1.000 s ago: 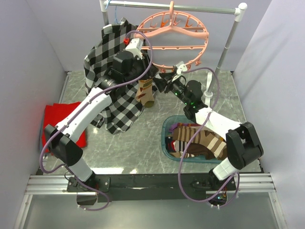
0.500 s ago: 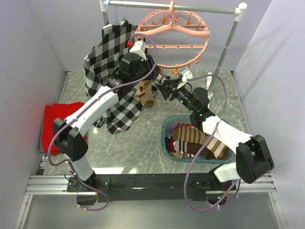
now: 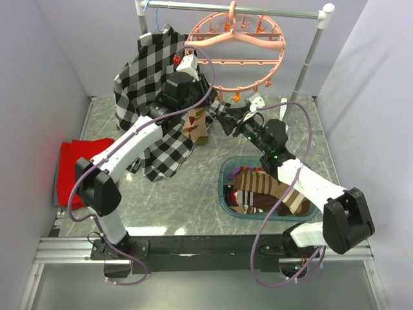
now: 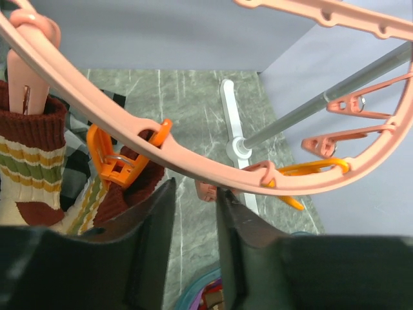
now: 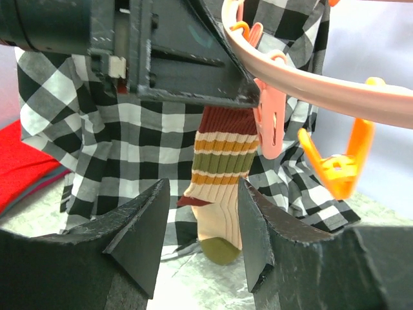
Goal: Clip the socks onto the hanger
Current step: Open the clamp at the hanger.
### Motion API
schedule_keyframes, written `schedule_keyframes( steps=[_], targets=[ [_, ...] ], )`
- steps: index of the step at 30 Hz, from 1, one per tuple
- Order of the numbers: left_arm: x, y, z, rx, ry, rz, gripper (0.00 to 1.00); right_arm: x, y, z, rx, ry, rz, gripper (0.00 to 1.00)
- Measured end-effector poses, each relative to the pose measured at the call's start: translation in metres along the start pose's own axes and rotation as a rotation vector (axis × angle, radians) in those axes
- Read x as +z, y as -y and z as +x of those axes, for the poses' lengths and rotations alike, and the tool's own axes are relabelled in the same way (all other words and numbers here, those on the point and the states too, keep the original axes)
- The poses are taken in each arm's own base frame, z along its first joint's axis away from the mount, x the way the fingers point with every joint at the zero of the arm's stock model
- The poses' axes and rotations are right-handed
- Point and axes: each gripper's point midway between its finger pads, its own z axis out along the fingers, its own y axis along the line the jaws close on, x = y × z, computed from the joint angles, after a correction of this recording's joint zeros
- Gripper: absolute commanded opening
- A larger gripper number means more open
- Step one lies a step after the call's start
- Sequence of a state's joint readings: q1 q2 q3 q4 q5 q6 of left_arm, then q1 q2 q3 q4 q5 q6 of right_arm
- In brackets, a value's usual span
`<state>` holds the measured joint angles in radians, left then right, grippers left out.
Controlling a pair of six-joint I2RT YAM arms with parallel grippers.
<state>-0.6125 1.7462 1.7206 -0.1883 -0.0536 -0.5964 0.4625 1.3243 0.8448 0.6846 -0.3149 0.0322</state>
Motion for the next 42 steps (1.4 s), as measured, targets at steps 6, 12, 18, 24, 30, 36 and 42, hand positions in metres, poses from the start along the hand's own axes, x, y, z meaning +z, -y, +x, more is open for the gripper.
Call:
schedule_keyframes(
  steps=[6, 12, 18, 24, 30, 36, 42],
  targets=[
    [0.0, 0.002, -0.002, 0.0, 0.009, 0.01, 0.19, 0.0, 0.01, 0.003, -0.001, -0.007, 0.002, 0.54],
    [0.001, 0.003, -0.004, 0.0, 0.015, 0.015, 0.1, 0.008, 0.015, 0.007, 0.0, -0.018, -0.006, 0.54],
    [0.001, 0.003, -0.004, 0.0, 0.013, 0.015, 0.1, 0.014, 0.021, 0.005, -0.003, -0.014, -0.011, 0.54],
    [0.0, 0.004, -0.004, -0.001, 0.009, 0.014, 0.11, 0.023, 0.028, 0.0, -0.003, 0.002, -0.011, 0.53],
    [-0.002, 0.005, -0.005, -0.008, 0.006, 0.012, 0.11, 0.03, 0.029, 0.009, 0.011, -0.017, -0.025, 0.52],
    [-0.003, 0.005, -0.004, -0.023, -0.002, 0.007, 0.11, 0.035, 0.027, 0.011, 0.021, -0.02, -0.045, 0.44],
    [-0.004, 0.005, -0.007, -0.047, -0.01, 0.006, 0.11, 0.038, 0.026, 0.011, 0.023, -0.019, -0.06, 0.27]
  ],
)
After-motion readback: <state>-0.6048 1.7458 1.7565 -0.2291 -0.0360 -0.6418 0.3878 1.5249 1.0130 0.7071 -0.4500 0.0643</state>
